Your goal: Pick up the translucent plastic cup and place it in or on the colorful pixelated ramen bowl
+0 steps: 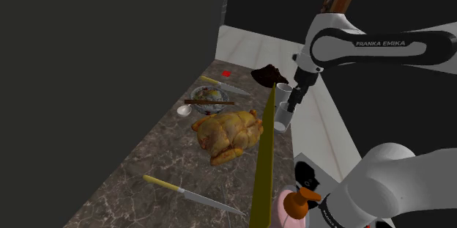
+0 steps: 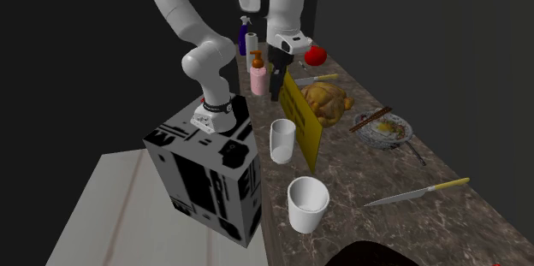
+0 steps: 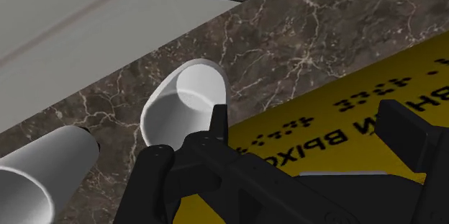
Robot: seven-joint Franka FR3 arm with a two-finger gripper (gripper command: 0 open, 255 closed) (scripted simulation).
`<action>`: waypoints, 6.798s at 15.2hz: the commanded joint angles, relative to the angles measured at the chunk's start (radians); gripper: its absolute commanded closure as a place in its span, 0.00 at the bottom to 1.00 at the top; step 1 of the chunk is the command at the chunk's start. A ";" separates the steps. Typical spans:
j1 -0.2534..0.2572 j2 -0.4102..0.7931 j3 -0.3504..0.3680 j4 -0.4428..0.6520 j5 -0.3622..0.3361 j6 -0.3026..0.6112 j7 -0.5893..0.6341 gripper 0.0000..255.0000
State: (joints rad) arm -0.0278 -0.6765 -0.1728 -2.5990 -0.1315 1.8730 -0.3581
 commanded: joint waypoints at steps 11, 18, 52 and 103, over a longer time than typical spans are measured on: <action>0.012 0.236 -0.141 -0.051 -0.013 0.347 -0.176 0.00; 0.014 0.259 -0.147 -0.071 -0.012 0.389 -0.178 0.00; 0.013 0.129 -0.102 0.124 -0.002 0.065 -0.166 1.00; 0.224 1.023 0.125 1.212 0.165 -0.136 0.183 1.00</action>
State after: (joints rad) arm 0.1952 0.3487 -0.0484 -1.3710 0.0342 1.7224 -0.1765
